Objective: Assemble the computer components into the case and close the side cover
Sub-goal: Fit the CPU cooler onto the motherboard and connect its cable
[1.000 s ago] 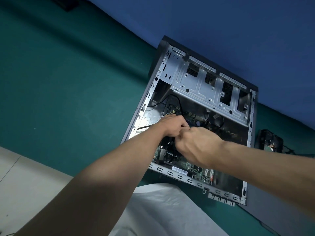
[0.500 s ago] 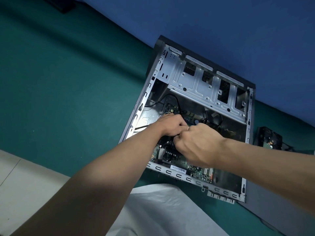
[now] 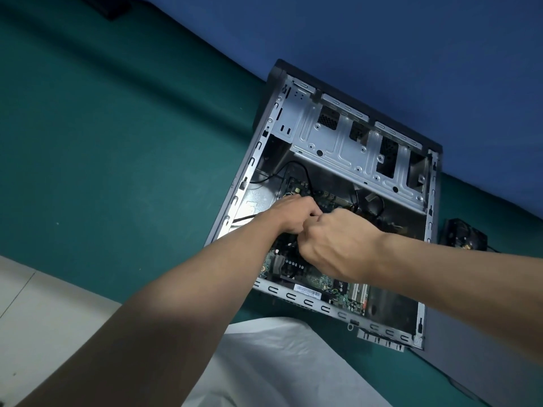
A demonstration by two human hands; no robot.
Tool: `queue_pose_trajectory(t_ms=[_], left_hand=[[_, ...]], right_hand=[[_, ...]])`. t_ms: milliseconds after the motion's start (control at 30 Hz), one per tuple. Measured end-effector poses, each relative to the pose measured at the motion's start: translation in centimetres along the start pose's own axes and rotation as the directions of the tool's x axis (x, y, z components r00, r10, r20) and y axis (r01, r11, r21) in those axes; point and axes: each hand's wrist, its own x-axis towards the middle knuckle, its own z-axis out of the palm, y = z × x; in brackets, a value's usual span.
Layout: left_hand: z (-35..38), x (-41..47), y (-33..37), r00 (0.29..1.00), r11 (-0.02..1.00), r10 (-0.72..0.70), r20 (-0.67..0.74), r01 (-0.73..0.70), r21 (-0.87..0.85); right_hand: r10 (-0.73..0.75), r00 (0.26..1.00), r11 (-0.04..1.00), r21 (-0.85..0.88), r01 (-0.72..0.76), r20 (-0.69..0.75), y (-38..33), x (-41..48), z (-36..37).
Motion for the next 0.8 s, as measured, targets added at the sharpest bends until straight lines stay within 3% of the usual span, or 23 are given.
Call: queue_pose_trajectory(t_ms=[67,133,167,200,233,300,333,400,433,500,567,600,667,700,733,767,800], left_hand=[[0.0,0.1,-0.1,1.000,1.000,-0.004,0.012,0.004,-0.004],[0.0,0.2,-0.1,1.000,1.000,-0.007,0.018,0.007,-0.012],[0.0,0.3,-0.1,1.000,1.000,-0.004,0.014,0.004,-0.027],[0.0,0.3,-0.1,1.000,0.999,0.003,0.008,-0.003,-0.040],[0.0,0.3,-0.1,1.000,0.999,0.010,0.008,-0.009,-0.046],[0.0,0.3,0.0,1.000,0.999,0.017,0.022,-0.016,-0.039],[-0.1,0.2,0.0,0.999,0.999,0.014,0.030,-0.013,-0.034],[-0.1,0.0,0.2,0.999,0.999,0.009,0.034,-0.008,-0.034],[-0.1,0.0,0.2,0.999,0.999,0.014,0.032,-0.013,-0.042],[-0.2,-0.1,0.3,0.999,0.998,0.026,0.028,-0.024,-0.052],[-0.2,-0.2,0.2,0.999,0.998,0.029,0.026,-0.028,-0.056],[-0.2,-0.2,0.2,0.999,0.998,0.027,0.021,-0.025,-0.060],[-0.2,0.0,0.1,1.000,0.999,0.013,0.006,-0.013,-0.044],[-0.1,0.1,0.1,1.000,0.999,0.009,-0.004,-0.009,-0.034],[-0.1,0.1,0.1,1.000,1.000,0.007,-0.010,-0.008,-0.030],[-0.1,0.2,0.1,1.000,1.000,0.010,-0.009,-0.010,-0.030],[-0.1,0.2,0.0,1.000,0.999,0.013,0.002,-0.013,-0.029]], right_hand=[[0.190,0.980,0.931,0.304,-0.201,0.063,0.0,0.7,0.2],[0.434,0.863,0.599,0.633,-0.491,0.259,0.5,1.5,0.0],[0.497,0.795,0.437,0.691,-0.576,0.348,0.7,1.8,0.1],[0.515,0.758,0.354,0.706,-0.613,0.400,0.9,1.9,0.3],[0.491,0.766,0.352,0.709,-0.611,0.416,1.0,1.7,0.4],[0.386,0.846,0.487,0.697,-0.526,0.369,0.5,0.9,0.2],[0.339,0.882,0.614,0.633,-0.472,0.328,0.1,0.3,0.1],[0.264,0.954,0.906,0.304,-0.296,0.141,-0.3,-0.6,0.1],[0.180,0.982,0.976,0.116,-0.185,0.050,-0.4,-0.7,0.2],[0.070,0.998,0.998,-0.003,-0.070,0.007,-0.4,-0.7,0.3],[0.168,0.985,0.965,0.197,-0.172,0.038,-0.6,-0.3,0.2],[0.299,0.948,0.862,0.397,-0.316,0.107,-0.5,0.3,0.3],[0.518,0.776,0.402,0.699,-0.592,0.360,-0.1,1.4,0.4],[0.544,0.698,0.181,0.748,-0.639,0.465,0.1,1.7,0.4],[0.531,0.666,0.070,0.757,-0.650,0.523,0.3,1.9,0.5],[0.510,0.677,0.071,0.758,-0.648,0.531,0.2,2.0,0.3],[0.484,0.721,0.160,0.760,-0.630,0.496,-0.1,1.8,0.0]])
